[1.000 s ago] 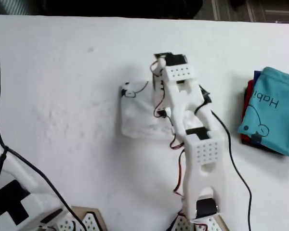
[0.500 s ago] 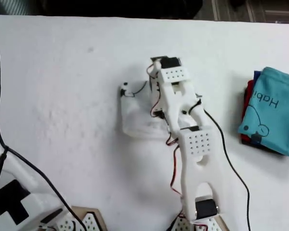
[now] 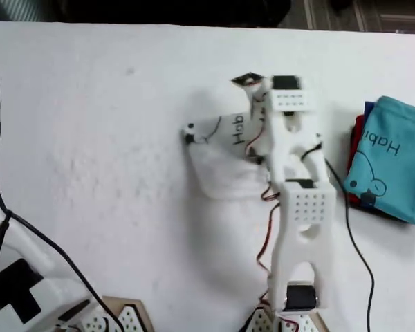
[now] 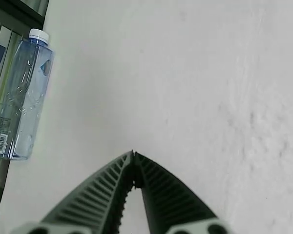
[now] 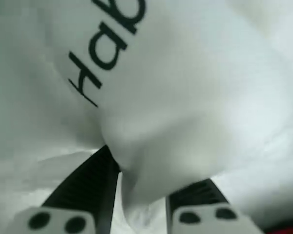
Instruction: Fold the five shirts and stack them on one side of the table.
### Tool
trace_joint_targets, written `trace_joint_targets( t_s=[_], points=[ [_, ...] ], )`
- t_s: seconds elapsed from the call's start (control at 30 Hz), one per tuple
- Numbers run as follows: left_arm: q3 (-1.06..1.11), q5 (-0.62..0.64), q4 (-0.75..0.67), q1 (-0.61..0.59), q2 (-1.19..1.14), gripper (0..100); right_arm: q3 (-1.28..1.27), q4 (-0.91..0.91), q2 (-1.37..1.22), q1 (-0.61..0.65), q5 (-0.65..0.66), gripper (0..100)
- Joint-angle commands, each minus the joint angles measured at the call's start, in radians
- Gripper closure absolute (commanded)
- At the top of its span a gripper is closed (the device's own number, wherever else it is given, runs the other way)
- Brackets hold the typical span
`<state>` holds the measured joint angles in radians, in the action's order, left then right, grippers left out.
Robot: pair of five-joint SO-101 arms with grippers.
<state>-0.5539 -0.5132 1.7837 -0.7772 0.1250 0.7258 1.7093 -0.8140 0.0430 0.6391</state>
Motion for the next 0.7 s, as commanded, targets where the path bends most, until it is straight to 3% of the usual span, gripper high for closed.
trace_joint_targets(
  t_s=[0.0, 0.13, 0.23, 0.33, 0.43, 0.57, 0.67],
  points=[
    [-0.003, -0.005, 0.002, -0.007, 0.030, 97, 0.005, 0.004, 0.097, -0.031, 0.344, 98.0],
    [-0.003, -0.005, 0.002, -0.007, 0.028, 97, 0.005, -0.002, 0.108, -0.031, 0.600, 98.0],
    [-0.003, -0.005, 0.002, -0.007, 0.030, 97, 0.005, -0.062, 0.108, -0.024, 0.686, 97.8],
    [-0.003, -0.005, 0.002, -0.007, 0.030, 97, 0.009, -0.088, 0.122, -0.018, 0.686, 95.7],
    [-0.003, -0.005, 0.002, -0.007, 0.030, 97, 0.046, -0.047, 0.140, -0.015, 0.680, 83.6],
    [-0.003, -0.005, 0.002, -0.007, 0.030, 97, 0.123, 0.008, 0.162, -0.015, 0.522, 66.4],
    [-0.003, -0.005, 0.002, -0.007, 0.030, 97, 0.161, 0.008, 0.193, -0.015, 0.468, 62.2]
  ],
)
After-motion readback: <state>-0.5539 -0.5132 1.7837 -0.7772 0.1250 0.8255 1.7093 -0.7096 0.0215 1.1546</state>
